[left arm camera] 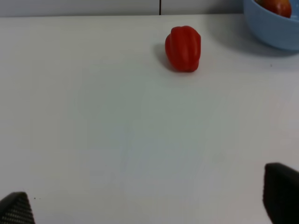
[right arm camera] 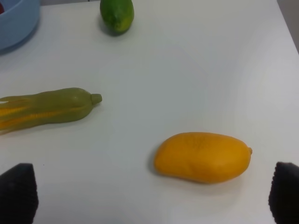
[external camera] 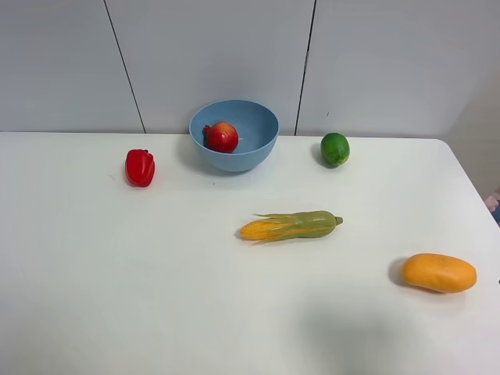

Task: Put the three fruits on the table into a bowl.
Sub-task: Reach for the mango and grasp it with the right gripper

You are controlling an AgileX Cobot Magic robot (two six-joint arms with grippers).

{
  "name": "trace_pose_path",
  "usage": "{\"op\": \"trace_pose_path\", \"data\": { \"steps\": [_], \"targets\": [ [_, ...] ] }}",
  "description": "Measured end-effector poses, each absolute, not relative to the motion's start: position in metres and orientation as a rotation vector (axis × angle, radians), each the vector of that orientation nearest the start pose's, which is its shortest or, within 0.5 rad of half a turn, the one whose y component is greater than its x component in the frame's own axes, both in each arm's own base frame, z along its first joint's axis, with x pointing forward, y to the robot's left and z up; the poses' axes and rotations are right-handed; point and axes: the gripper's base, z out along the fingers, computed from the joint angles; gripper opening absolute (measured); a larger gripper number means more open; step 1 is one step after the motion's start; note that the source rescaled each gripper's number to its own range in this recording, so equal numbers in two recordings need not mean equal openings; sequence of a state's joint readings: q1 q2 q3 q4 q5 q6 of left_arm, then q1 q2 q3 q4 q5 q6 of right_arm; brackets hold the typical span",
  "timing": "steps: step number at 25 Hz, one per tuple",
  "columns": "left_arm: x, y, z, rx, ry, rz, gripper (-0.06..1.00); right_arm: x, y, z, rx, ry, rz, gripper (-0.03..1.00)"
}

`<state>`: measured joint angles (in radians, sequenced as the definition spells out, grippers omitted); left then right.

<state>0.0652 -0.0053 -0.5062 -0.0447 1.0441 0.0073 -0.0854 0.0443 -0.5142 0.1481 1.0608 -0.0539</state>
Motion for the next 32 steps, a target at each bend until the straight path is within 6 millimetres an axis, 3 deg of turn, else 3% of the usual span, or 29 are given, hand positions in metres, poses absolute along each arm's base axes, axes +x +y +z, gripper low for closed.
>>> {"op": "trace_pose_path", "data": {
  "steps": [24,28,32],
  "targets": [
    [-0.006,-0.004,0.28,-0.056,2.015,-0.007,0.98,-0.001,0.015,0.281,0.025,2.104,0.139,1.0],
    [-0.006,-0.004,0.28,-0.056,2.015,-0.007,0.98,-0.002,0.013,0.296,-0.086,2.192,0.05,1.0],
    [-0.006,-0.004,0.28,-0.056,2.015,-0.007,0.99,0.012,0.008,0.321,-0.26,2.232,-0.074,1.0]
  ]
}}
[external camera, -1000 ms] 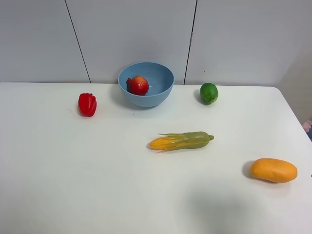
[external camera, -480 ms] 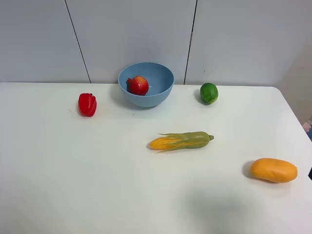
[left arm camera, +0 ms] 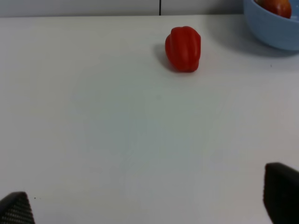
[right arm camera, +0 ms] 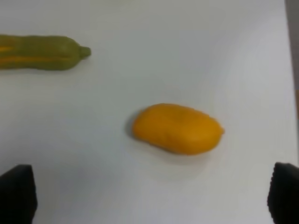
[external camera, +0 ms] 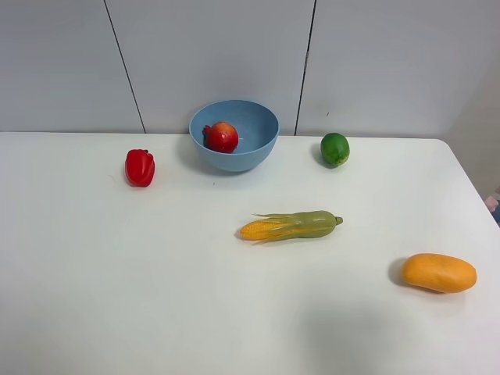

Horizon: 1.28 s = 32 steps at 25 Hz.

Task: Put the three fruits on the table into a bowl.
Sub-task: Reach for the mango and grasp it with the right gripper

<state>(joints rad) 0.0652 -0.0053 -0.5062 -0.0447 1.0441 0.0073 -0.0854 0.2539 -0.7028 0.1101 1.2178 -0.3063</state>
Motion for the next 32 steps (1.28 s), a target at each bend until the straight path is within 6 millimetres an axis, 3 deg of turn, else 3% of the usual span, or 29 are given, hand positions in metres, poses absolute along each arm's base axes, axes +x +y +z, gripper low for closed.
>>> {"op": "trace_pose_path", "data": {
  "steps": [6,15,22,32],
  "targets": [
    [-0.006,-0.004,0.28,-0.056,2.015,-0.007,0.99,0.046,0.006,0.336,-0.376,2.338,-0.084,0.88],
    [-0.006,-0.004,0.28,-0.056,2.014,-0.007,0.99,0.091,-0.001,0.32,-0.716,2.497,-0.169,0.87],
    [-0.006,-0.004,0.28,-0.056,2.014,-0.007,0.99,0.131,-0.009,0.297,-1.031,2.629,-0.189,0.8],
    [-0.006,-0.004,0.28,-0.056,2.014,-0.007,0.99,0.154,-0.021,0.28,-1.332,2.648,-0.298,0.8]
  ]
}}
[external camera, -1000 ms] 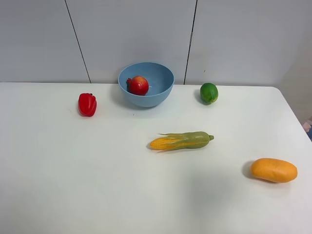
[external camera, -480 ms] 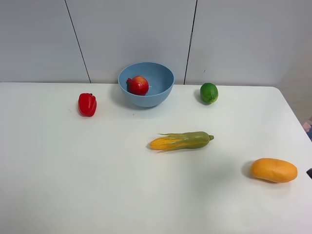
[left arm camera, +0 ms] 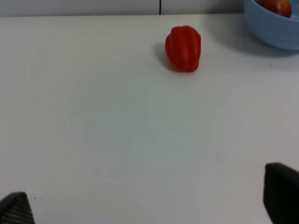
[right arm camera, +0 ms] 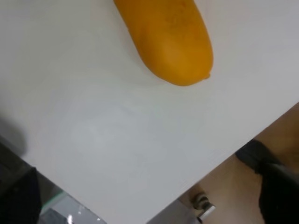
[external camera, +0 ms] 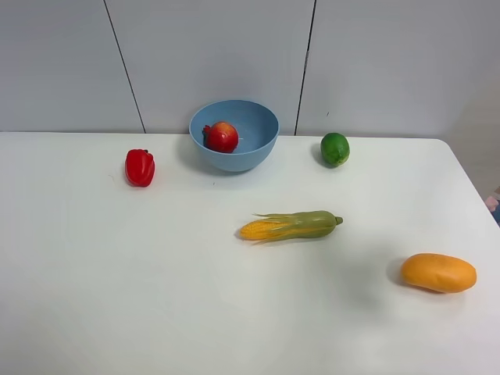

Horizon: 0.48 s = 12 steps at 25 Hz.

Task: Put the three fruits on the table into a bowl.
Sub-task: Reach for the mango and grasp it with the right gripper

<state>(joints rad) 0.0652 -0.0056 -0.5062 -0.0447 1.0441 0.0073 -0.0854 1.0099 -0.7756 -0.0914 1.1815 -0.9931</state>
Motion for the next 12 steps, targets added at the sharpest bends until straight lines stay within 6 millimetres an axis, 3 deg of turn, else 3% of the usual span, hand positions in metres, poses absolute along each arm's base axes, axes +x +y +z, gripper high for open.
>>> {"op": "trace_pose_path", "data": {
  "steps": [8,12],
  "targets": [
    [-0.006,-0.004,0.28,-0.056,2.014,-0.007,0.99,0.191,-0.015,0.241,-1.363,2.76,-0.033,0.8],
    [-0.006,-0.004,0.28,-0.056,2.014,-0.007,0.99,0.2,-0.015,0.227,-1.386,2.797,0.02,0.8]
  ]
}}
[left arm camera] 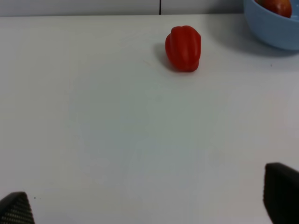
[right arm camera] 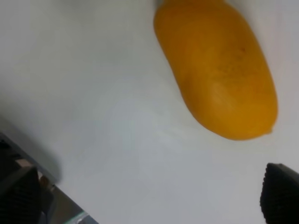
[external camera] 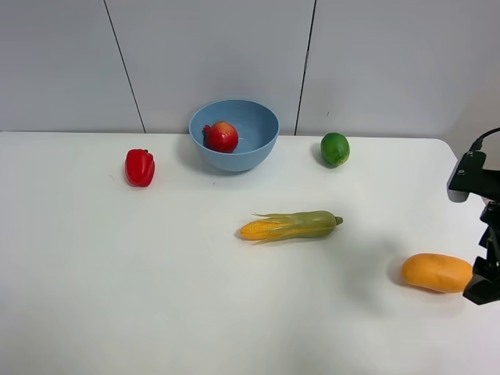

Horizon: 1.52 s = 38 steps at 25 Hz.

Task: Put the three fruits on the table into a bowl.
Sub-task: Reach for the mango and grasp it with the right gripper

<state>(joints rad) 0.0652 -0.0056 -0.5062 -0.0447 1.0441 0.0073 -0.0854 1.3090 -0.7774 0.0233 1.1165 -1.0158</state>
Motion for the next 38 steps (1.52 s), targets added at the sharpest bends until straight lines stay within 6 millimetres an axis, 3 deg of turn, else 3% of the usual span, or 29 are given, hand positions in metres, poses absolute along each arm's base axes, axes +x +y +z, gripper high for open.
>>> {"op": "trace_pose_path", "data": {
  "steps": [13,21,38],
  "targets": [
    [-0.006,-0.004,0.28,-0.056,2.014,-0.007,1.0,0.216,-0.023,0.225,-1.863,2.43,-0.203,0.8],
    [-0.006,-0.004,0.28,-0.056,2.014,-0.007,1.0,0.229,-0.021,0.199,-1.893,2.468,-0.077,0.8],
    [-0.006,-0.004,0.28,-0.056,2.014,-0.006,1.0,0.248,-0.022,0.167,-1.923,2.454,-0.058,0.78]
  ]
}}
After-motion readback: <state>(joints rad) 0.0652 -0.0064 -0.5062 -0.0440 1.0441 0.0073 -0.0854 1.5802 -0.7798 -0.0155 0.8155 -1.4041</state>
